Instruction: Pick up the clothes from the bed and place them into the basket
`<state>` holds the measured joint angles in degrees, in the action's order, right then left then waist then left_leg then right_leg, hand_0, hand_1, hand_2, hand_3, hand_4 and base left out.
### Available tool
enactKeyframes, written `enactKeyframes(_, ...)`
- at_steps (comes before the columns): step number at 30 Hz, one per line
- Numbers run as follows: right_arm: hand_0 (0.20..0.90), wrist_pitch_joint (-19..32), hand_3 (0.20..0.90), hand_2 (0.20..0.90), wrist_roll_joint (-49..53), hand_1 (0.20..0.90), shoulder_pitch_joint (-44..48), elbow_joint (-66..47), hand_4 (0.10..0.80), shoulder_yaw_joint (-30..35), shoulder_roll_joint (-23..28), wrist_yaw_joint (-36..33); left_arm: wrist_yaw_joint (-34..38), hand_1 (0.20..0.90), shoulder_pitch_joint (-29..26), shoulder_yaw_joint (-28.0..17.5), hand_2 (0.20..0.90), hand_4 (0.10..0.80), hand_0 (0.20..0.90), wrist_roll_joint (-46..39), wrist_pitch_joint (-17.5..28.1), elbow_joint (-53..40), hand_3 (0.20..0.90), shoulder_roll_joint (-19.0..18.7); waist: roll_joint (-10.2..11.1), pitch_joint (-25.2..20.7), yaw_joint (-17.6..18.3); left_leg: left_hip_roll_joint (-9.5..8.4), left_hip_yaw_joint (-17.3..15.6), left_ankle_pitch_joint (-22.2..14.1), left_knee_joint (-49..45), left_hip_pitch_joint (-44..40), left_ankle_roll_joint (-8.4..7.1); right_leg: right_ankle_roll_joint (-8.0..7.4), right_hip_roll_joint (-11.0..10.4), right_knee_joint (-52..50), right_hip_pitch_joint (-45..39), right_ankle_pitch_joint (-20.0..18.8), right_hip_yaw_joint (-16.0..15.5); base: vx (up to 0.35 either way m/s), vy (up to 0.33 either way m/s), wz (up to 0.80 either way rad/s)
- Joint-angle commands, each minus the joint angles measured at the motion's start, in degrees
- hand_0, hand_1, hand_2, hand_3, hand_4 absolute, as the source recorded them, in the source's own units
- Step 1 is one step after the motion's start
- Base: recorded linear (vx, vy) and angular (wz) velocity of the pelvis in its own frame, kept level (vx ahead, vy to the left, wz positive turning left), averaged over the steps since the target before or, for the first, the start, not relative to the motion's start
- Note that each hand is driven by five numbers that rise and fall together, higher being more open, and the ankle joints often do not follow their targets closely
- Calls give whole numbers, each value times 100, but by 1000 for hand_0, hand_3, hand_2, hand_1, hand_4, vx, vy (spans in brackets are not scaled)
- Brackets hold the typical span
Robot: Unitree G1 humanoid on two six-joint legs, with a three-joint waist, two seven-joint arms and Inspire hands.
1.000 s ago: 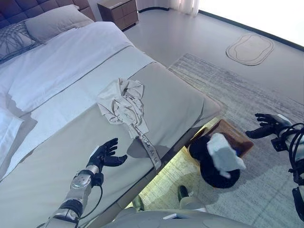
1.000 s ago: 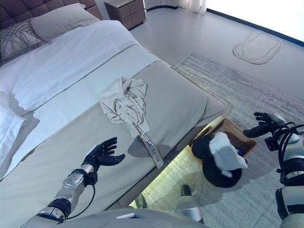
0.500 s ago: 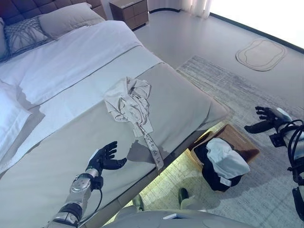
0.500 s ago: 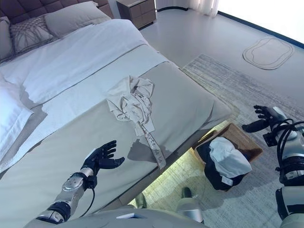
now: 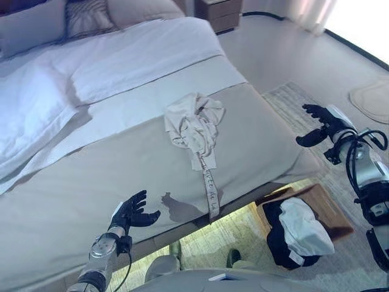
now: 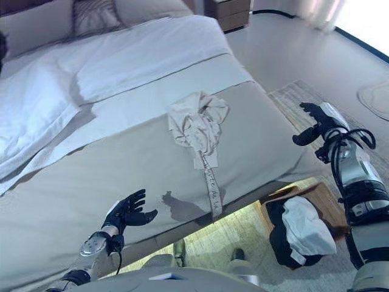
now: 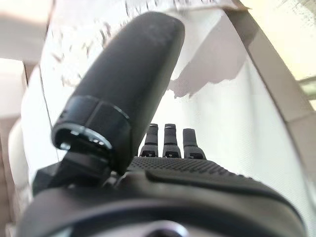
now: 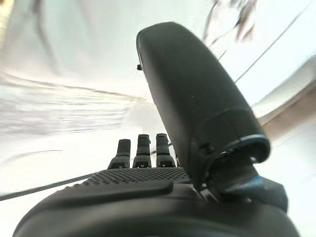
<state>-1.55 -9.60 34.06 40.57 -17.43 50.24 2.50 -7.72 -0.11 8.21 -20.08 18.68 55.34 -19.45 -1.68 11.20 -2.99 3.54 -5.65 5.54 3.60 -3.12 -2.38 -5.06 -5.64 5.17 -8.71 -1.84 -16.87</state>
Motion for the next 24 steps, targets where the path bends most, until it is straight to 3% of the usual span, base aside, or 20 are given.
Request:
enactKeyframes(1, 900, 248, 900, 900, -205, 900, 1370, 8, 800, -346, 78, -425, 117, 900, -211, -129, 900, 800, 900, 109, 288, -274, 900, -335, 284, -52, -309, 32, 57, -993, -967, 18, -171, 361, -200, -1471, 473, 961, -78, -11, 51, 40)
enactKeyframes(7, 900, 48, 900, 900, -330, 900, 2672, 442, 800, -1001, 190, -960, 92, 900, -437, 223, 900, 800, 900, -46, 499, -631, 900, -461, -46, 760, -758, -147, 430, -1006, -1486, 947, -148, 551, -400, -2327, 1299, 1233, -357, -196, 53, 37)
enactKeyframes(10, 900, -202, 900, 900, -150, 900, 3346, 601, 800, -1381, 296, -1355, 65, 900, -369, 420, 900, 800, 900, -179, 783, -915, 900, -517, -270, 1265, -984, -292, 609, -1025, -2058, 1639, -77, 713, -631, -3216, 2006, 1396, -501, -134, 68, 25)
enactKeyframes(15, 900, -559, 900, 900, -162, 900, 3834, 630, 800, -1542, 336, -1637, -12, 900, -231, 579, 900, 800, 900, -308, 970, -1303, 900, -590, -373, 1696, -1124, -510, 548, -1293, -2739, 2267, -18, 719, -858, -4056, 2630, 1679, -521, -7, 24, 41)
enactKeyframes(16, 900, -693, 900, 900, -187, 900, 4036, 676, 800, -1618, 344, -1677, 6, 900, -179, 654, 900, 800, 900, -361, 1086, -1462, 900, -608, -418, 1856, -1166, -570, 508, -1334, -2952, 2520, 50, 714, -958, -4362, 2924, 1713, -517, -24, 78, 31)
enactKeyframes(18, 900, -731, 900, 900, -192, 900, 4110, 710, 800, -1673, 341, -1684, 16, 900, -155, 678, 900, 800, 900, -380, 1108, -1509, 900, -606, -424, 1858, -1181, -589, 485, -1364, -3044, 2650, 72, 710, -993, -4467, 3062, 1731, -508, -10, 63, 30)
enactKeyframes(24, 900, -964, 900, 900, -22, 900, 4471, 739, 800, -1904, 356, -1710, 229, 900, 3, 667, 900, 800, 900, -772, 1367, -1974, 900, -706, -608, 1860, -1226, -649, 310, -1605, -4048, 4071, 283, 738, -1161, -5460, 4473, 1882, -316, -29, 43, 7)
